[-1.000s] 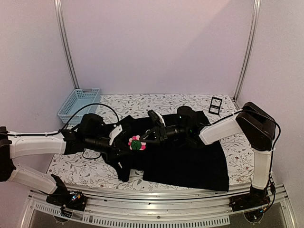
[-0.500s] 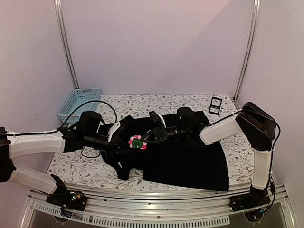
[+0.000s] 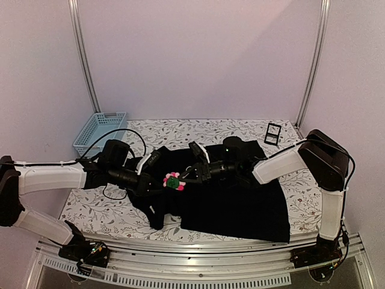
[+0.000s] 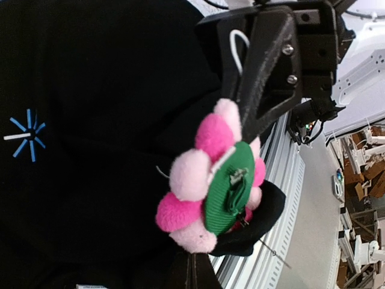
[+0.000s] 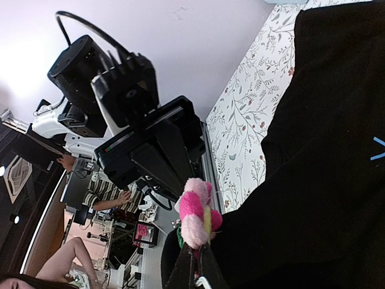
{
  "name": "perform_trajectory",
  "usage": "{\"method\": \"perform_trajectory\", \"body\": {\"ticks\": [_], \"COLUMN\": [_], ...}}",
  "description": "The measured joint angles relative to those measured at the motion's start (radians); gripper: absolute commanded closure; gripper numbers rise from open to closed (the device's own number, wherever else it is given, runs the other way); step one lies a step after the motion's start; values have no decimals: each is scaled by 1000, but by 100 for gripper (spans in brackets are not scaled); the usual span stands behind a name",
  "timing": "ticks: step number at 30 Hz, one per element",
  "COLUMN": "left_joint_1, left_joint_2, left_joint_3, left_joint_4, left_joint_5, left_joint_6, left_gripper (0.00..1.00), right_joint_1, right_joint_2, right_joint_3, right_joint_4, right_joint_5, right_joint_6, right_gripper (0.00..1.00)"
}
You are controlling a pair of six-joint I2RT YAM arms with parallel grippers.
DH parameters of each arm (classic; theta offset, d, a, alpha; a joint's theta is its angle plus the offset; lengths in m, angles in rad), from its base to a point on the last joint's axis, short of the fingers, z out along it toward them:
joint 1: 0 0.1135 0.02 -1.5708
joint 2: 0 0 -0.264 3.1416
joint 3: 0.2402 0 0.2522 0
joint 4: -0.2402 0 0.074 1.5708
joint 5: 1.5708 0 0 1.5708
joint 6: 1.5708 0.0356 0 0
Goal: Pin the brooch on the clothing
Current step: Pin the flattened clothing at the center of the board.
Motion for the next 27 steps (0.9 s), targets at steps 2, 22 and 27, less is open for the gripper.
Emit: {"method": "perform_trajectory", "body": {"ticks": [2,22,27], "left_joint_1": [2,-5,-9], "left_joint_2": [34,183,182], "left_joint_3": [0,-12,-12], "left_joint_4": [24,124,126], "left_joint_5": [0,-71,-76], "left_joint_6": [-46,-196,-179], "left_gripper": [100,100,100], "right_joint_1": [1,-23,-29], "right_joint_2": [8,176,206], "right_joint_3": [0,1,23], "right_joint_4": [15,207,221], "right_joint_5": [2,-84,-83], "right_joint_6": [0,40,71], "right_gripper": [100,70,69]}}
